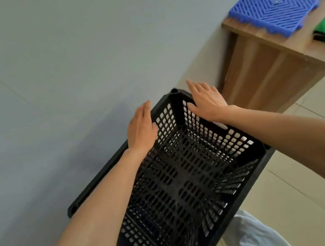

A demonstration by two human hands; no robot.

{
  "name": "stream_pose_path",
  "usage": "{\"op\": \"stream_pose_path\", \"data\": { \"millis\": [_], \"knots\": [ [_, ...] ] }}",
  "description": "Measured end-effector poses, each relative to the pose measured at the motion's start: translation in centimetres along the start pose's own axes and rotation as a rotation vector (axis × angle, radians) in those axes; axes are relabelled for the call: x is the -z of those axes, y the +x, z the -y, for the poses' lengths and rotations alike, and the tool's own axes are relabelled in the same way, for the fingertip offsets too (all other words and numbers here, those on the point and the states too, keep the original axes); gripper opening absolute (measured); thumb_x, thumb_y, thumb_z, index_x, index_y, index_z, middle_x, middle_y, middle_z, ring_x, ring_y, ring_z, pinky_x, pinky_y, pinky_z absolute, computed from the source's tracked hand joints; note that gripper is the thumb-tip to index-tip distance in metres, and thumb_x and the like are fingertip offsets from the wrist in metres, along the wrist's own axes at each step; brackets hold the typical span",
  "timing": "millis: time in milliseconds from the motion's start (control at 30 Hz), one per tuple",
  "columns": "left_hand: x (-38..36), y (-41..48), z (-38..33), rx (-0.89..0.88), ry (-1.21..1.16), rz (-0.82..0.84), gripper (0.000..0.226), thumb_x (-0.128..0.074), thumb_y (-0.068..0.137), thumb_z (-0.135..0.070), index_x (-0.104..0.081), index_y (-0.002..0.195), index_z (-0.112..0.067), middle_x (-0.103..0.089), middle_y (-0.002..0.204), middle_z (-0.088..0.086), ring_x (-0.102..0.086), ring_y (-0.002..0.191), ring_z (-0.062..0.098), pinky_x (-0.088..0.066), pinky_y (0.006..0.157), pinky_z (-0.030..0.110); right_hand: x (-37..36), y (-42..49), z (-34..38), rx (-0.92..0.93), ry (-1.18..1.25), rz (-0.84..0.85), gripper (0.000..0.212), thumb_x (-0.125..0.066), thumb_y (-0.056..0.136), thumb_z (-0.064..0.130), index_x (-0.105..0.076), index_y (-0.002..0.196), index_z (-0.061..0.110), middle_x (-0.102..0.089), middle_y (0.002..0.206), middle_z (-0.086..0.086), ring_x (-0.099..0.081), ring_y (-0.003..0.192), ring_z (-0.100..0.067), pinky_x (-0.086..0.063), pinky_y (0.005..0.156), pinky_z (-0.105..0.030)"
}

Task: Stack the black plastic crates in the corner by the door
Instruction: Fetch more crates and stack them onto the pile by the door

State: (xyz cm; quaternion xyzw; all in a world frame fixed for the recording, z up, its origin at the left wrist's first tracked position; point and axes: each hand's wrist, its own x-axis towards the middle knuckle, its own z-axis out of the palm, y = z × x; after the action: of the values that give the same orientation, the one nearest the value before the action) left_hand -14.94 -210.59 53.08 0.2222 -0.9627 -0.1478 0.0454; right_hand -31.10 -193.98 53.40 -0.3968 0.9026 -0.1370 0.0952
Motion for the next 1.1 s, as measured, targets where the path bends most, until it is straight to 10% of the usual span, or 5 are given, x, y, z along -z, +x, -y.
{"op": "stream_pose_path", "data": {
  "millis": [567,933,1100],
  "knots": [
    [-5.7,7.9,-3.1,0.153,0.1,0.074,0.049,-0.054,0.095,-0.036,-0.034,0.138,-0.023,-0.062,0.124,0.004,-0.066,0.098,0.026,-0.056,0.071,0.039,-4.0,4.1,-2.5,0.147,0.223,0.087,0.065,-0.045,0.095,0.024,-0.012,0.151,0.024,-0.06,0.122,-0.005,-0.061,0.099,-0.026,-0.044,0.064,-0.032],
    [-5.1,7.7,-2.9,0.103,0.147,0.135,0.057,-0.061,0.088,-0.027,-0.035,0.137,-0.017,-0.058,0.123,0.008,-0.06,0.104,0.028,-0.048,0.084,0.042,-3.9,4.1,-2.0,0.145,0.169,0.073,0.06,-0.044,0.096,0.022,-0.016,0.148,0.024,-0.057,0.125,-0.006,-0.059,0.107,-0.026,-0.052,0.071,-0.037],
    [-3.6,8.1,-3.3,0.239,0.072,0.394,0.076,-0.049,0.094,-0.044,-0.005,0.153,-0.025,-0.028,0.154,0.013,-0.034,0.136,0.037,-0.036,0.104,0.053,-2.3,3.9,-1.6,0.116,0.086,0.275,0.084,-0.052,0.091,0.026,0.004,0.154,0.027,-0.037,0.148,-0.01,-0.041,0.132,-0.031,-0.041,0.103,-0.047]
  ]
}}
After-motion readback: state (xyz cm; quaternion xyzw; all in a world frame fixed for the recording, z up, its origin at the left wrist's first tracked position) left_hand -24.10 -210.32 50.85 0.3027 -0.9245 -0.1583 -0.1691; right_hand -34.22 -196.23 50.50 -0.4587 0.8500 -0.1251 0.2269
